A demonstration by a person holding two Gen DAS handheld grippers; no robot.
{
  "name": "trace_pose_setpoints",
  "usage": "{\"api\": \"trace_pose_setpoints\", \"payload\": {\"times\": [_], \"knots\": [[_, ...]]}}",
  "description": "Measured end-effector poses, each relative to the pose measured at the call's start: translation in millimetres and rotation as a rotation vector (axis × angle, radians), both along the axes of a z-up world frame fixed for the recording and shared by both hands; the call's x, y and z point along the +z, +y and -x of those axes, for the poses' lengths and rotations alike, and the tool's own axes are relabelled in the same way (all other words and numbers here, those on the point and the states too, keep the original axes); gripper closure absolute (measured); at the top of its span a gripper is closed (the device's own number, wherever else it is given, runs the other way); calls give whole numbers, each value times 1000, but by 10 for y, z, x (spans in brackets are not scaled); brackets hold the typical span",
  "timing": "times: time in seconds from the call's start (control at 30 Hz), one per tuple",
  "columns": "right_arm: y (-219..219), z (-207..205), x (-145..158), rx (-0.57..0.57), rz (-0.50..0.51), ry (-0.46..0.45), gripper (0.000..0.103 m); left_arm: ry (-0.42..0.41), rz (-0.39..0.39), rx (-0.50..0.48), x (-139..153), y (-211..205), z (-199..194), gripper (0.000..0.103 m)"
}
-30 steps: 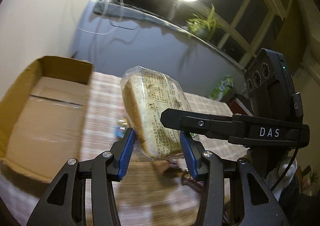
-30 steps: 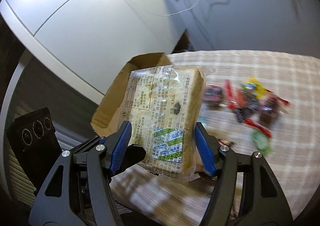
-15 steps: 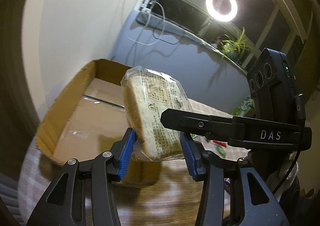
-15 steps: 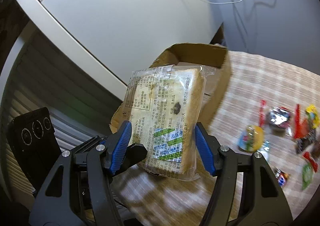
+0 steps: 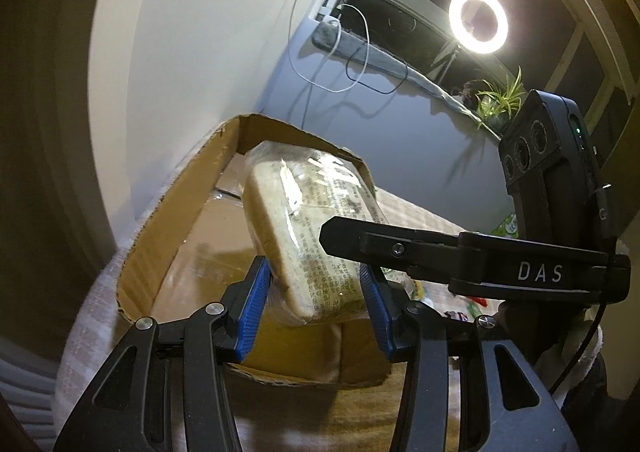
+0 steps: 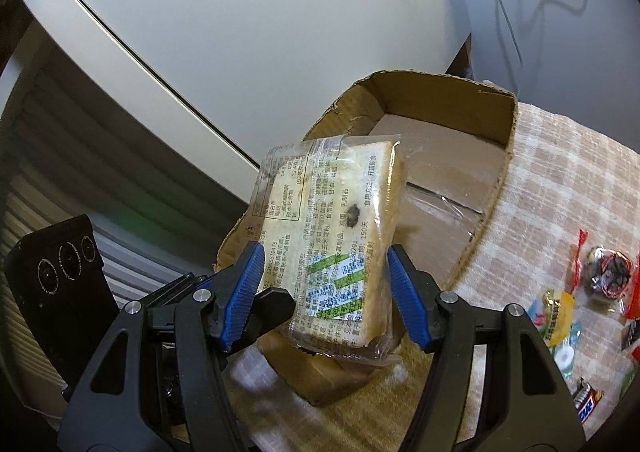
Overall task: Organize snacks
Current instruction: 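Carry the bread loaf with the right tool into the cardboard box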
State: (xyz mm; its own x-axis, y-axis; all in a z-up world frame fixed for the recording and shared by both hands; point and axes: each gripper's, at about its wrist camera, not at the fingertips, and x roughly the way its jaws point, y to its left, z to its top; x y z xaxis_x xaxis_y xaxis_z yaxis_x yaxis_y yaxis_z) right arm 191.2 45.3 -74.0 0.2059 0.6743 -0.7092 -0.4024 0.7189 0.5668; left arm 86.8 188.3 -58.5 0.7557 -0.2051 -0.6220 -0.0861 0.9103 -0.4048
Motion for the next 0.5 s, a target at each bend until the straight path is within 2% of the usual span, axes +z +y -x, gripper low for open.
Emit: {"api": "trace_pose_setpoints", "payload": {"times": [0.17, 0.4, 0.5], "knots": [[-43, -23, 21, -36, -3, -7, 36, 19, -35, 43, -45, 56, -18, 65], [-112, -24, 84, -48, 0, -30, 36, 13, -40, 64, -14, 91, 27, 65], [-207, 52, 157, -57, -2, -35, 31, 6, -44, 65, 17, 70, 57, 65]]}}
